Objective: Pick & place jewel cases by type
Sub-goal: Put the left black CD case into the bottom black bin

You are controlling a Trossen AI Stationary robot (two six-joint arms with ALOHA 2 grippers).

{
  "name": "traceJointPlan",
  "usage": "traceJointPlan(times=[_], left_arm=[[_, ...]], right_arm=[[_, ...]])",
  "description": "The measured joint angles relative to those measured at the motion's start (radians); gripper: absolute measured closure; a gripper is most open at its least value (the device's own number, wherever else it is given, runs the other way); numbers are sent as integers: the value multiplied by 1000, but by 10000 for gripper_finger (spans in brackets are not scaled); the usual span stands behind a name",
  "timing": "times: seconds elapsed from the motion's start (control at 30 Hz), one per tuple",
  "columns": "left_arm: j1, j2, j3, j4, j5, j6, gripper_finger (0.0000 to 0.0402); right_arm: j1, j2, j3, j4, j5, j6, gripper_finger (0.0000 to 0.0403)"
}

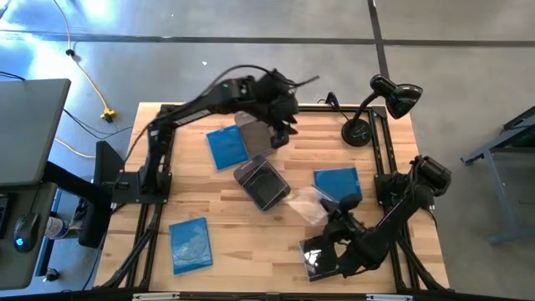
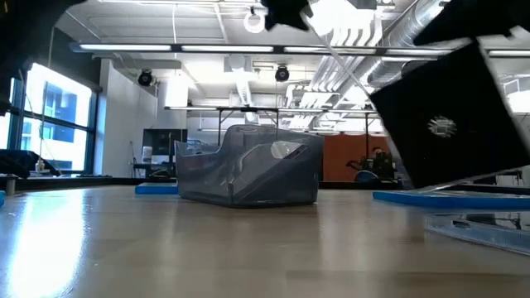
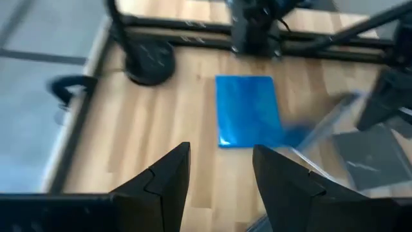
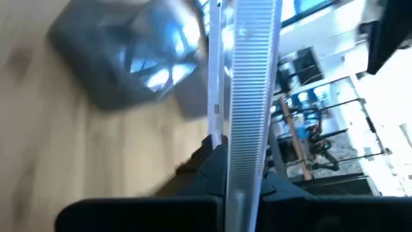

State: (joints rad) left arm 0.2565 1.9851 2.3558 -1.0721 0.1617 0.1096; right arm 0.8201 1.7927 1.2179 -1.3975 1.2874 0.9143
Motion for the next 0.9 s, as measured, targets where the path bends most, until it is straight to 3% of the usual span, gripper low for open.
traceJointPlan(times=[0.13, 0.3, 0.57, 0.7, 0.9], left_arm=[[-2, -68, 0, -4, -74, -1, 234], [-1, -119, 0, -5, -83, -1, 234], [-1, -146, 0, 3, -131, -1, 234], [-1, -159, 0, 6, -230, 45, 234], [-2, -203, 0, -25, -489, 132, 234]], right_arm=[[-49, -1, 58, 11, 44, -22, 395], [-113, -1, 106, 23, 75, -53, 393], [-223, -1, 203, 156, 256, -307, 397], [-295, -2, 254, 274, 271, -434, 392], [-391, -2, 322, 470, 279, -497, 400]])
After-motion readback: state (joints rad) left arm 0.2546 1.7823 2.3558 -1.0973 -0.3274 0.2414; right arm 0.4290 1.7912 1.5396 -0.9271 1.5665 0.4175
